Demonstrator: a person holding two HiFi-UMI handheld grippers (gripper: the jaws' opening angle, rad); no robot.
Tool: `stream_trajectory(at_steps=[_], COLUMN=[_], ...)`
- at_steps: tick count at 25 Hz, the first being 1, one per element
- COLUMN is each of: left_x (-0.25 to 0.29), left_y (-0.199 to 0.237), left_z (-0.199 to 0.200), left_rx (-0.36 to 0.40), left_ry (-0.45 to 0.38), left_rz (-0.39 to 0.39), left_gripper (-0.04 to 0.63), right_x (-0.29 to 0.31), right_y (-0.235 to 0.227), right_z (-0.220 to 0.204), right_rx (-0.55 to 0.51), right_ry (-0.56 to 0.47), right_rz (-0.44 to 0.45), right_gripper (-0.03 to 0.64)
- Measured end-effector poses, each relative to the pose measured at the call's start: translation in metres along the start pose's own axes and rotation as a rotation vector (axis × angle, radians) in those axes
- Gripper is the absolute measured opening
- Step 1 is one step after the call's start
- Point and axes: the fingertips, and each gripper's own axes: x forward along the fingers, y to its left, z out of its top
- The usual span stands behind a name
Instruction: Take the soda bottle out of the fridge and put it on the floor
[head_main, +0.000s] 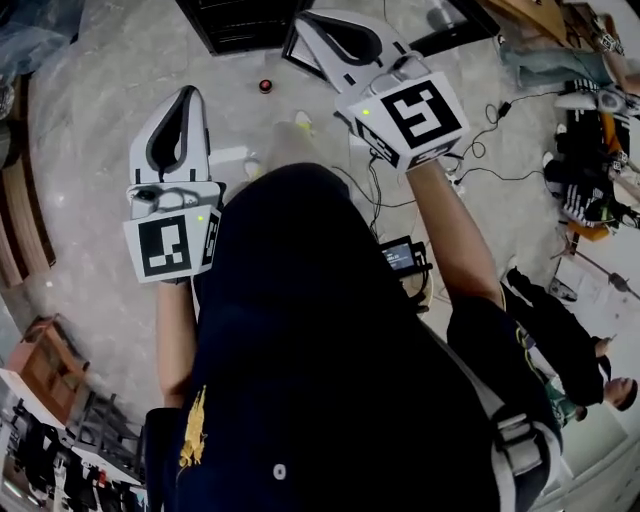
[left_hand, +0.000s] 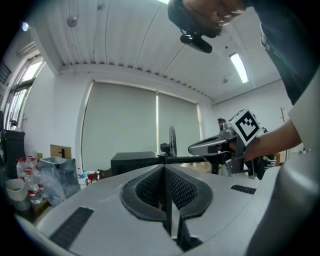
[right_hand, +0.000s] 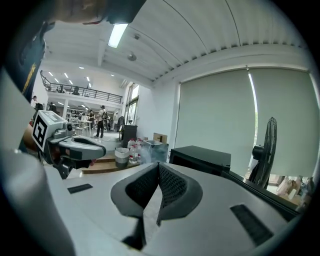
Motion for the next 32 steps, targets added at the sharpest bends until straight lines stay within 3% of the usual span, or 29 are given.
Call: stream_trajectory(at_steps=[11,16,18,20,22,26,30,32], left_x=[-0.010,-0.004,-0.004,-0.009,-0.013,-0.020,-0.025,-0.027], left_y=[-0.001,-0.008,-0.008,-0.004,-0.001,0.007,0.022,0.026], left_z=[-0.005,-0.002,-0.012,-0.034,-0.050,-0.044,-0.052,-0.057], left_rx=[0.003,-0.006,0.021,0.041,0.023,-0.090,-0.081,-0.109], left_ry=[0.017,-0.021,0.012,0.119,0.201,0.104,0.127,0.145], left_rz=[0.040,0.058,0.055,0.059,0.079,0.125,0.146,0.147], left_gripper=[0.018,0.018,0.018,0.018,0.017,0.018,0.018,0.018], right_x=[-0.013,-0.016,-0.014,-0.009,-0.004,0.003,0.014,0.014], right_y=[-0.002,-0.005,-0.005,-0.002,-0.001,0.000,-0.004,-0.012], right_z=[-0.010,-0.020,-0.024,-0.027,-0.029,-0.038,-0.046,-0.055], right_rx=[0.052,0.066,0.065,0.076,0.091,0.111,0.130,0.138], right_ry=[0.013,0.027,0.038,0.049,0.057,0.079,0.095,0.140], right_rz=[-0.017,-0.017,-0.020,-0.023,-0.025,-0.029,-0.051,-0.111], right_gripper=[-0.005,-0.005,-0.005,-0.005,-0.005,-0.004,-0.005,-0.005])
